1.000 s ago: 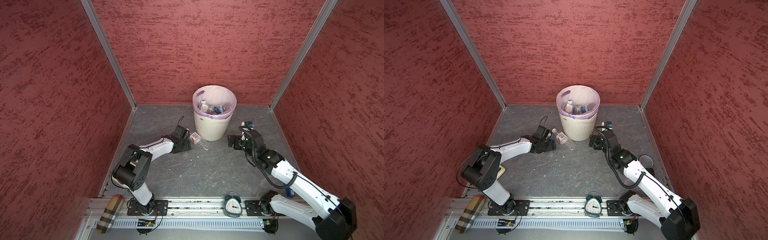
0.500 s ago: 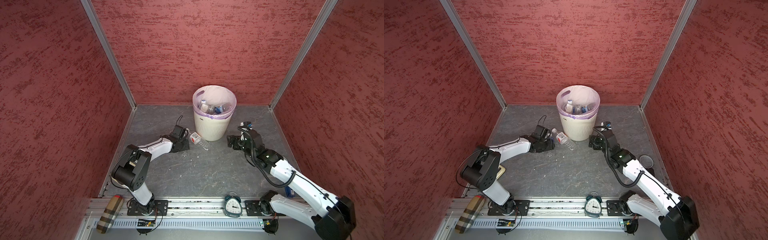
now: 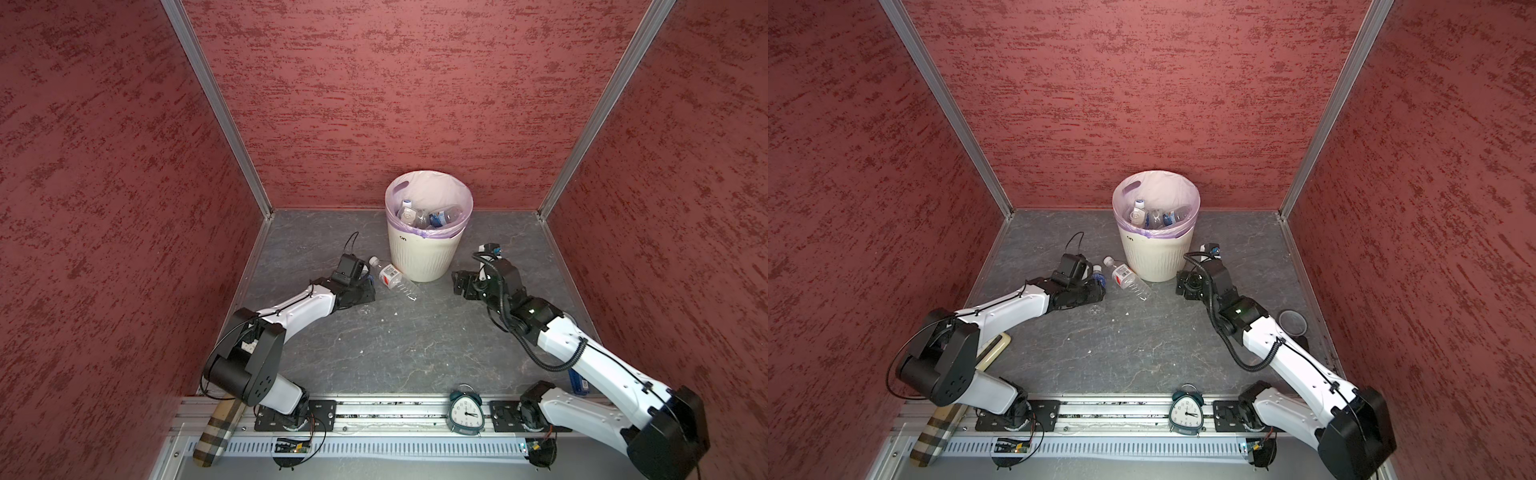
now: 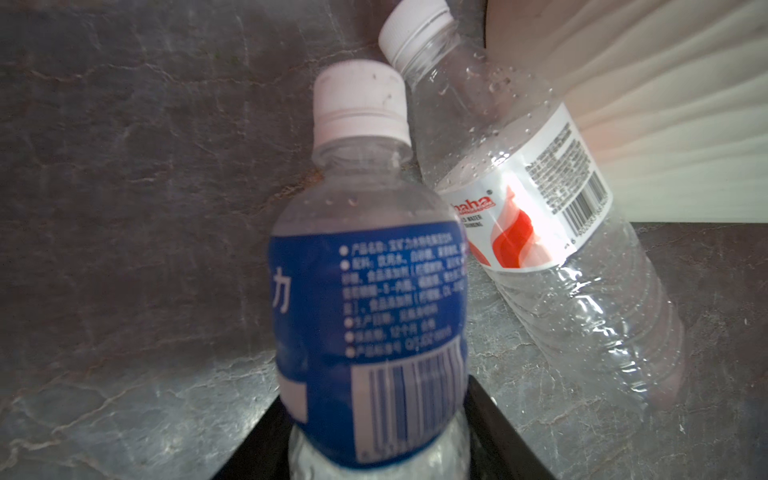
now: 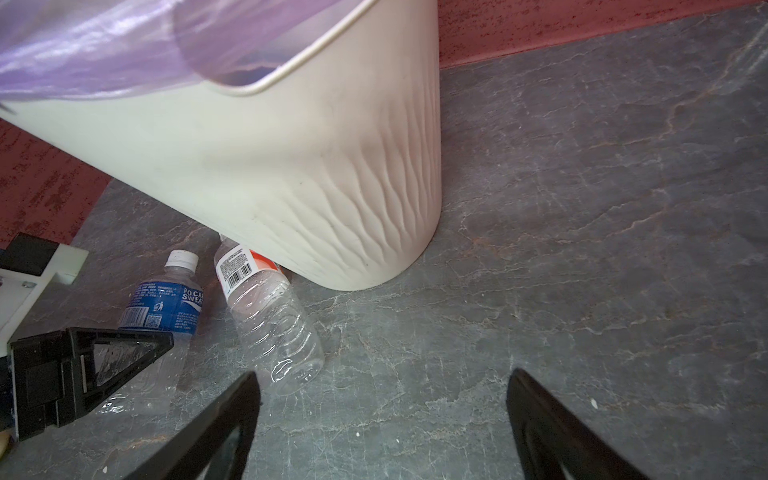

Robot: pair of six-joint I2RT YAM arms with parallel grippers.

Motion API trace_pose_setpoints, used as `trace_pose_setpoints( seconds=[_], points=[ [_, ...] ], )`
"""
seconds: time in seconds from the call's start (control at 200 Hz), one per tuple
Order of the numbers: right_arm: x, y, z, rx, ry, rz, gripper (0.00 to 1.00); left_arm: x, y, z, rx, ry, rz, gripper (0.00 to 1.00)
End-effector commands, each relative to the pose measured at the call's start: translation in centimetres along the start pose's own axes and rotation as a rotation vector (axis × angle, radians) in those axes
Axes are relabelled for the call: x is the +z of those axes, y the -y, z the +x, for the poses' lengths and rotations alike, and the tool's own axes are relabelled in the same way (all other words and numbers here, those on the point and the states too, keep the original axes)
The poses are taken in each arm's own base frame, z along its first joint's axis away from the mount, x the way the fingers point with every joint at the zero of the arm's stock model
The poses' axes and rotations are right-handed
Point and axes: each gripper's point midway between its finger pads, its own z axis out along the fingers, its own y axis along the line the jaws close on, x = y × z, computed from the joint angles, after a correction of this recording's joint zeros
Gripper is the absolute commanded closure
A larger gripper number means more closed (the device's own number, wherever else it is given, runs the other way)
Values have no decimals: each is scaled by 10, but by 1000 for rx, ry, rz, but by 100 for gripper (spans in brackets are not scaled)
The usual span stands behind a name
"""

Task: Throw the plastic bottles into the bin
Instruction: 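Close the left gripper on the blue-label bottle and lift it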

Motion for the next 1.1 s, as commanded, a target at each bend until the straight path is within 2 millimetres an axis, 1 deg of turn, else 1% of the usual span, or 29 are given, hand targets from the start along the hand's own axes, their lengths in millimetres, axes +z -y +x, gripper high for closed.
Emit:
trace_pose_setpoints(
  seconds=[0.0,0.215,0.391,0.546,0.782,1.007,1.097],
  points=[
    [-3,-11,-16,28,37,-44,7,-8,2,-6,17,46,26,48],
    [1,-11,-13,28,28,-38,7,-23,-1,-6,28,107,42,52],
    [5,-12,-12,31,22,-41,7,-42,-2,-7,33,183,71,52],
    [10,-13,-9,33,13,-47,7,-62,-5,-9,39,256,88,53],
    [20,-14,-3,33,-7,-45,7,-91,-10,-5,44,338,114,53],
    [28,-14,2,39,-22,-42,8,-127,-13,-5,36,442,148,53],
    [27,-13,1,48,-7,-41,8,-141,-13,-6,31,471,159,53]
  ],
)
